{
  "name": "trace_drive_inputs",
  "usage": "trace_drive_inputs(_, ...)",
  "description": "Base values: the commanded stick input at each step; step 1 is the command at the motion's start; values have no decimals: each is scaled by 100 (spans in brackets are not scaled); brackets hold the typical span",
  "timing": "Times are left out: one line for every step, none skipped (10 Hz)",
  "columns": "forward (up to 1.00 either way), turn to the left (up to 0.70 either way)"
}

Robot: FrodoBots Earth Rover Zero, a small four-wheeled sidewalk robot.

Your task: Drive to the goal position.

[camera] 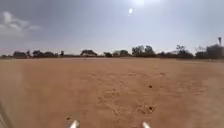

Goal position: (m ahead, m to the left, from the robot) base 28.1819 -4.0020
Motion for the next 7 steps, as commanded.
trace_drive_inputs(70, 0)
trace_drive_inputs(70, 0)
trace_drive_inputs(70, 0)
trace_drive_inputs(70, 0)
trace_drive_inputs(70, 0)
trace_drive_inputs(70, 0)
trace_drive_inputs(70, 0)
